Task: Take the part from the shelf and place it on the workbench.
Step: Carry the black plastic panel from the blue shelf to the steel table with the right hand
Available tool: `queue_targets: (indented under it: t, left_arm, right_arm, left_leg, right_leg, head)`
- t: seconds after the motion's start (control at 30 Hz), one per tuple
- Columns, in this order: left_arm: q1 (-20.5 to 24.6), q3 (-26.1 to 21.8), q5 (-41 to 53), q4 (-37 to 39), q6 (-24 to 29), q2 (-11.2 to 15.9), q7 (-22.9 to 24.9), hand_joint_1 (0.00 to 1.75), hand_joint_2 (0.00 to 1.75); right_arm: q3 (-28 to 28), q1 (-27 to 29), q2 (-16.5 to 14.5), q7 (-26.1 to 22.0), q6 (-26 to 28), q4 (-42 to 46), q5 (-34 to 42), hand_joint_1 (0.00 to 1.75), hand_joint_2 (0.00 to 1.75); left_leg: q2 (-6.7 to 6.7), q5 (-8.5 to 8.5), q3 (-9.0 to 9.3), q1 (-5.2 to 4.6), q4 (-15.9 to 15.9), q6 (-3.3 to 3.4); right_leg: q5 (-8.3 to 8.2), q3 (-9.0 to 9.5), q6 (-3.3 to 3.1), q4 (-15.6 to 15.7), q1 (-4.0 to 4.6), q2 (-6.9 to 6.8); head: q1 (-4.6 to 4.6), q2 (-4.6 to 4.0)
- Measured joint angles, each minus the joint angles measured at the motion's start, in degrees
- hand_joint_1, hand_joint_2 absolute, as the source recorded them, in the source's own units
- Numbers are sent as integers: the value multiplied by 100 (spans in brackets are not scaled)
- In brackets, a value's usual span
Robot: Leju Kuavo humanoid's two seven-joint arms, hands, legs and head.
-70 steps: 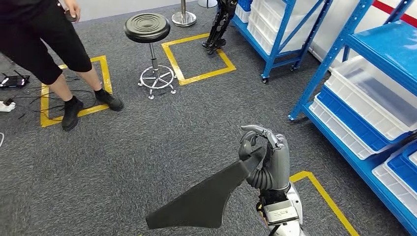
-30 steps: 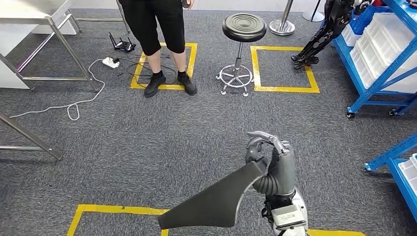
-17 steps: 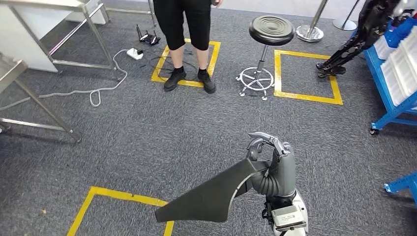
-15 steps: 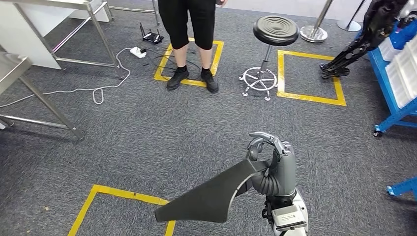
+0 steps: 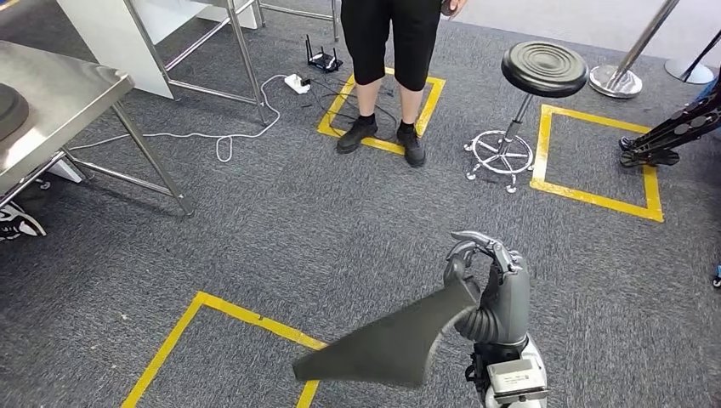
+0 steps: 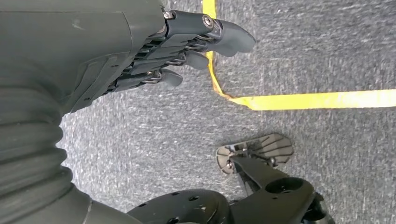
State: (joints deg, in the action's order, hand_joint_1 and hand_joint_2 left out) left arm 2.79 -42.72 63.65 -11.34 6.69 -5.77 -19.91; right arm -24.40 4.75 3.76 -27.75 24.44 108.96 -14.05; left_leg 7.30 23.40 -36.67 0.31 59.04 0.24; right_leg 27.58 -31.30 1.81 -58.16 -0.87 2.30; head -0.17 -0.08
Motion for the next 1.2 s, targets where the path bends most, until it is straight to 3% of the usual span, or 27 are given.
queue_targets:
  t: [0.07,0.13,0.17,0.23,0.27,0.3,0.37,0.43,0.5,0.57,0.6,0.67,0.73,0.77,0.8,0.87,0.93,1.0,1.03,1.1,1.17,1.2]
  left_arm:
    - [-19,-2,3,1,2,3,-8,0,175]
    - [-13,-2,9,1,10,0,-25,0,175]
    - [-8,-2,12,0,15,-4,-32,0,175]
    - [-5,-2,16,0,27,-9,-40,0,175]
    - [-6,-4,11,0,17,-10,-42,0,175]
    - [-6,-9,4,0,-6,-10,-43,0,175]
    - [4,-23,-10,0,-79,-10,-45,0,175]
    - [19,-35,-13,0,-115,-12,-49,0,175]
    - [25,-54,-16,0,-118,-13,-51,0,175]
    - [25,-71,-17,0,-117,-17,-51,0,175]
    - [30,-74,-18,0,-114,-20,-50,0,175]
    - [42,-78,-18,0,-107,-23,-49,0,175]
    - [45,-81,-17,0,-85,-25,-48,0,175]
    - [40,-82,-18,0,-63,-26,-49,0,175]
    - [36,-83,-19,0,-37,-30,-52,0,175]
    - [34,-84,-19,0,2,-41,-67,0,175]
    - [36,-85,-19,0,16,-48,-89,0,175]
    - [21,-90,-19,0,41,-46,-114,0,175]
    - [11,-97,-20,0,60,-40,-128,0,175]
    - [3,-115,-24,0,99,-38,-149,0,175]
    - [14,-127,-25,0,117,-48,-155,0,175]
    - [20,-131,-23,0,120,-53,-155,0,175]
  right_arm:
    - [2,10,-4,-7,5,20,-3,175,175]
    - [6,35,-10,-17,8,40,-14,175,175]
    - [8,49,-11,-22,9,46,-24,175,175]
    - [9,63,-12,-23,8,47,-41,175,175]
    - [9,64,-13,-24,8,48,-48,175,175]
    - [9,63,-14,-25,5,48,-53,175,175]
    - [10,61,-18,-26,-5,48,-62,175,175]
    - [8,57,-21,-30,-16,49,-68,175,175]
    - [6,53,-22,-32,-19,53,-68,175,175]
    - [7,50,-22,-32,-20,63,-68,175,175]
    - [8,50,-22,-33,-19,70,-68,175,175]
    - [11,56,-21,-33,-18,78,-68,175,175]
    - [14,61,-20,-32,-17,77,-68,175,175]
    - [17,62,-19,-32,-17,77,-67,175,175]
    - [23,63,-18,-32,-16,78,-67,175,175]
    - [37,63,-16,-32,-13,79,-66,175,175]
    - [45,67,-20,-28,-11,79,-66,175,175]
    - [52,77,-24,-25,-2,79,-66,175,175]
    - [56,80,-25,-25,5,79,-66,175,175]
    - [63,103,-37,-26,21,84,-66,175,175]
    - [81,151,-47,-27,32,91,-65,175,175]
    - [91,174,-49,-27,34,94,-63,175,175]
  left_leg:
    - [-178,112,-79,-5,157,-52]
    - [-521,485,-333,-14,757,-81]
    - [-627,687,-505,-7,1159,-94]
    - [-705,853,-687,0,1637,-107]
    - [-721,776,-616,1,1552,-107]
    - [-761,620,-430,1,1248,-101]
    - [-965,349,20,-18,453,-70]
    - [-1074,278,209,-54,71,-13]
    - [-954,262,185,-74,51,54]
    - [-824,224,184,-46,20,123]
    - [-764,204,183,-24,6,158]
    - [-640,177,154,-6,3,202]
    - [-495,161,125,-7,5,217]
    - [-420,154,120,-7,5,214]
    - [-344,145,118,-5,6,205]
    - [-197,124,115,-12,12,168]
    - [-92,102,94,-30,13,116]
    - [-13,65,64,-29,-11,46]
    - [-24,61,50,-23,-7,14]
    - [-256,220,-53,-35,215,-38]
    - [-573,603,-337,-30,872,-80]
    - [-648,771,-503,-14,1247,-101]
  right_leg:
    - [-36,7,-83,23,-23,-120]
    - [-44,9,-138,31,-15,-256]
    - [-42,4,-156,29,-1,-330]
    - [-38,-1,-159,26,17,-476]
    - [-36,2,-160,25,18,-541]
    - [-30,10,-158,24,18,-602]
    - [-8,32,-135,18,47,-711]
    - [12,41,-94,15,91,-802]
    - [20,50,-52,24,103,-892]
    - [109,-3,-12,-104,86,-753]
    - [223,-103,-9,-319,79,-604]
    - [526,-458,-42,-1036,61,-336]
    - [693,-761,-33,-1601,55,-271]
    - [652,-774,2,-1595,51,-258]
    - [528,-672,50,-1359,43,-236]
    - [201,-286,121,-536,18,-70]
    - [30,-51,92,-39,12,52]
    - [-11,-23,8,15,26,-12]
    - [-35,-12,-30,27,15,-61]
    - [-67,-4,-105,58,-18,-178]
    - [-65,3,-149,64,-10,-310]
    - [-62,4,-162,63,0,-383]
  head:
    - [-17,1]
    - [-47,1]
    - [-58,1]
    - [-60,1]
    - [-62,0]
    - [-63,0]
    - [-61,1]
    - [-49,1]
    - [-43,1]
    - [-35,0]
    - [-21,1]
    - [3,2]
    - [8,1]
    - [9,1]
    - [8,1]
    - [9,2]
    - [7,2]
    - [7,2]
    - [6,2]
    - [-24,1]
    - [-58,1]
    - [-64,1]
